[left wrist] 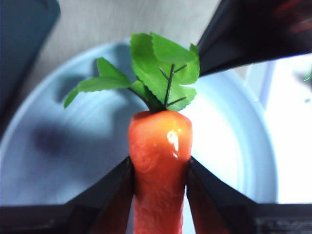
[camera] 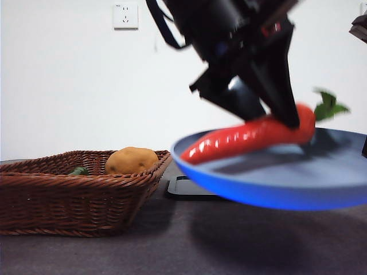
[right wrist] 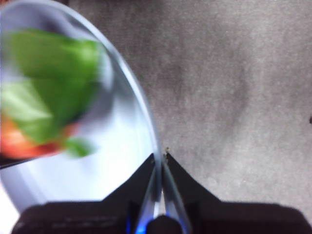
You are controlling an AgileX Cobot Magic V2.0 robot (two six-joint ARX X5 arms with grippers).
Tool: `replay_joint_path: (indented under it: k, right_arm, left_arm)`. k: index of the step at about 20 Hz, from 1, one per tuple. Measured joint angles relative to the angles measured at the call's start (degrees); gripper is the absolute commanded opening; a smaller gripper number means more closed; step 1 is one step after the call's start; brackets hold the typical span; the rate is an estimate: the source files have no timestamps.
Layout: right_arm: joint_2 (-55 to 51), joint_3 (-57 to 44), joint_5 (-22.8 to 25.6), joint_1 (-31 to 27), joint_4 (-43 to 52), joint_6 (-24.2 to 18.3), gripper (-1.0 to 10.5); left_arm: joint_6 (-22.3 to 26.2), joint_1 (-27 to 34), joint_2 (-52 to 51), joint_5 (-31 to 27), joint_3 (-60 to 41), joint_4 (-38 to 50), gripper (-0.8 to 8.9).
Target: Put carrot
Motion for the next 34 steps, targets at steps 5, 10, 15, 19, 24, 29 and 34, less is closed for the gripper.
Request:
replay_joint_path:
  k: [5,10,15,19,24,29,34]
  right_arm:
    - [0.0,0.0,0.0,0.0,0.5,0.0,0.0]
    - [0.0,0.0,0.0,-0.1,0.5,1.1,0.0]
    - [5.7,4.0,0.0,-5.9,0.5,1.3,0.0]
    - [16.6,13.4,0.0,-9.3,1.8,0.5,0.0]
    - [34.3,27.5,0.0,-9.7,3.7,0.2,0.0]
    - [48.0,35.5,0.0,-9.7,8.9,2.2,0.0]
    - [51.9,36.0,-0.5,-9.7,9.6,3.5,1.0]
  left_arm:
    - [-0.8,-0.2,1.0,-0.1,0.0,0.0,2.21]
    - [-2.8,0.2,-1.5,-0.2,-0.2,-2.4,2.21]
    - [-2.9,3.3,-16.7,-1.5,-0.2,-8.5,2.19]
    - [-2.9,5.0,-27.6,-7.3,-0.2,-13.3,2.19]
    - [-3.3,5.4,-37.9,-16.0,-0.2,-18.2,2.19]
    - [-4.3,5.4,-40.3,-16.5,-0.2,-19.0,2.19]
    - [-4.8,5.4,-40.0,-16.5,-0.2,-19.0,2.19]
